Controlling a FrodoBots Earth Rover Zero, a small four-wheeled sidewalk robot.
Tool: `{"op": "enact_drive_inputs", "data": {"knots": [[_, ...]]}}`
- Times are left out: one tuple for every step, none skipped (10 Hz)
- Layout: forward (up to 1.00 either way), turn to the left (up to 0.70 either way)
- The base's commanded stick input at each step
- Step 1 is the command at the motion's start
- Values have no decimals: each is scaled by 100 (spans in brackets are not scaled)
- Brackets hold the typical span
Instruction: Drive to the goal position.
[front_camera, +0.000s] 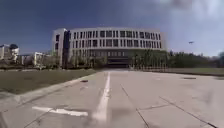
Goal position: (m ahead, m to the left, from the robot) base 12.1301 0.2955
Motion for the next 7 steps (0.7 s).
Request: {"op": "enact_drive_inputs", "data": {"knots": [[70, 0], [70, 0], [70, 0], [70, 0], [70, 0], [70, 0], [70, 0]]}}
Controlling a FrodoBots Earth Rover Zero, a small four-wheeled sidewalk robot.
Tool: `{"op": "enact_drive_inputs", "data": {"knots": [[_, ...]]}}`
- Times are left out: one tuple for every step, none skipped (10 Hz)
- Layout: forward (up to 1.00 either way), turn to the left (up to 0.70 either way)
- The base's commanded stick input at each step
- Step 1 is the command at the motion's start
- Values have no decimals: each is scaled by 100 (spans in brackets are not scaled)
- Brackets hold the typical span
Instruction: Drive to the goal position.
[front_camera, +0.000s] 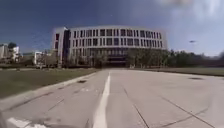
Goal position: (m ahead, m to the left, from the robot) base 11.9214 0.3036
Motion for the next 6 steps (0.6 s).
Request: {"op": "enact_drive_inputs", "data": {"knots": [[70, 0], [70, 0], [70, 0], [70, 0], [70, 0], [70, 0]]}}
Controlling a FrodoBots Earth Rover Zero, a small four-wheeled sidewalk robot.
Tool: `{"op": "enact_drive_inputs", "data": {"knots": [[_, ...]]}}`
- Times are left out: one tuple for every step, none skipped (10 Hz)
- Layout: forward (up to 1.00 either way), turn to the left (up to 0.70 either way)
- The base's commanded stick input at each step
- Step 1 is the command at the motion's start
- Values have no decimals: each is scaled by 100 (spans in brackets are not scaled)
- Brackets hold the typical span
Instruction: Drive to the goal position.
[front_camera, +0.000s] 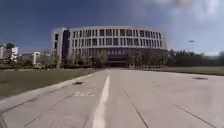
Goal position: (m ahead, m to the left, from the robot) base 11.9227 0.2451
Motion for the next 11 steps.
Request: {"op": "enact_drive_inputs", "data": {"knots": [[70, 0], [70, 0], [70, 0], [70, 0], [70, 0], [70, 0], [70, 0], [70, 0], [70, 0], [70, 0], [70, 0]]}}
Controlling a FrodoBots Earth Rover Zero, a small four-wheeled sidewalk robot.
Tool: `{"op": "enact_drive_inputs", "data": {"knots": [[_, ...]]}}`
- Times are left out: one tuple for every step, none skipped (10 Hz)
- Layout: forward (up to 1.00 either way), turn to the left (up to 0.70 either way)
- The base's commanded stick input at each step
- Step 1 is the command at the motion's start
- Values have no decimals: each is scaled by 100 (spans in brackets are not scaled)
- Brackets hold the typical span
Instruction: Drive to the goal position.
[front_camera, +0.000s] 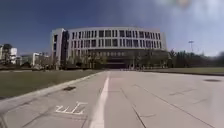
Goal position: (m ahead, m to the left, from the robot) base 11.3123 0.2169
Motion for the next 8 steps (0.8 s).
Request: {"op": "enact_drive_inputs", "data": {"knots": [[70, 0], [70, 0], [70, 0], [70, 0], [70, 0], [70, 0], [70, 1], [70, 4]]}}
